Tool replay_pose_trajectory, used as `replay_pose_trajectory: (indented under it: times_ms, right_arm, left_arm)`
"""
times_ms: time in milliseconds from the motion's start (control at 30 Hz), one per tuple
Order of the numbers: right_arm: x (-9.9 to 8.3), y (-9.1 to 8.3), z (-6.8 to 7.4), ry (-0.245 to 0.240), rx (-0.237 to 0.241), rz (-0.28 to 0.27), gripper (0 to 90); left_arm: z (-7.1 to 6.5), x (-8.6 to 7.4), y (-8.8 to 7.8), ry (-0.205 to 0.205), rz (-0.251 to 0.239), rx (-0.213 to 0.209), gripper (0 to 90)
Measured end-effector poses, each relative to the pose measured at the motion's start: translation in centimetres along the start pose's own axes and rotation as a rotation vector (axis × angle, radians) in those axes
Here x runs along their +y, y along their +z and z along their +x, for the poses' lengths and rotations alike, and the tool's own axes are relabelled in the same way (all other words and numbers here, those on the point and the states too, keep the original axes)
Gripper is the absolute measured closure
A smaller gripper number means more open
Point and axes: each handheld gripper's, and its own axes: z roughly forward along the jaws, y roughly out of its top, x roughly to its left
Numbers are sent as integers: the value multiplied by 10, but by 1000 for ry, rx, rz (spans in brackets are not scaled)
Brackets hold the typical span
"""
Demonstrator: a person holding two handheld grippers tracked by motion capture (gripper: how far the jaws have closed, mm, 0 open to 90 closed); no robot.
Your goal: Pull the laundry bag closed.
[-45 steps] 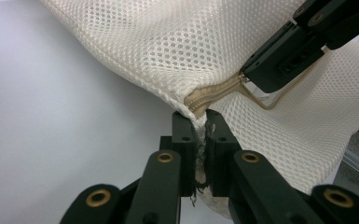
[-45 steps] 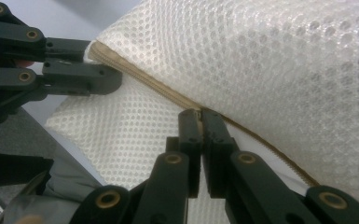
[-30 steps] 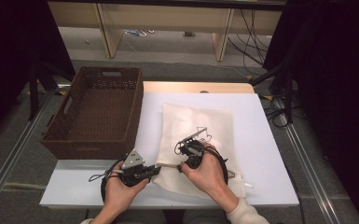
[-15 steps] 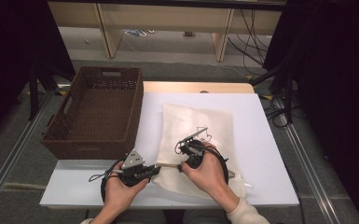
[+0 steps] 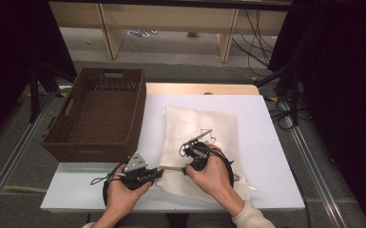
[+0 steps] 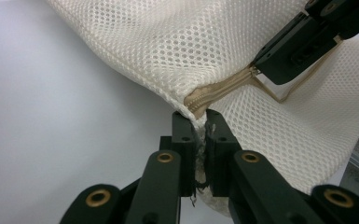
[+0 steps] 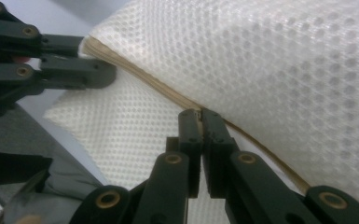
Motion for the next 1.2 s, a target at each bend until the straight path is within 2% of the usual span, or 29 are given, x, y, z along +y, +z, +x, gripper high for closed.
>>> replay_pose_trajectory:
  times_ms: [67,133,200,467,533,600,700,833,967,1033,1200]
  right_arm:
    - [0,1,0,9,-25,5,884]
    - [0,0,0,6,-21,1,883]
    - [0,-1,0,1,2,-7,883]
    - [0,-1,-1,3,-3,4,883]
    - [0,-1,-2,3,-31,9,883]
    - [-1,-1,-1,22,-36,8,883]
    - [0,-2,-2,18,-28,17,884]
    - [-1,-2,-3,24,-27,11,883]
    - [-1,-2,-3,19,-25,17,884]
    - [0,-3,-4,14,-9,11,884]
    - [-1,-3,-4,22,-25,18,883]
  left_arm:
    - [0,1,-1,12,9,5,841]
    - [1,1,-1,19,5,8,841]
    - [0,1,-1,9,12,13,841]
    - [0,1,-1,14,8,9,841]
    - [0,1,-1,11,7,8,841]
    - [1,0,-1,15,6,13,842]
    - [1,1,-1,21,6,12,841]
    - [0,0,0,3,-1,6,841]
    - [1,0,-1,15,8,13,841]
    - [1,0,-1,12,4,10,841]
    - [2,0,-1,16,5,14,841]
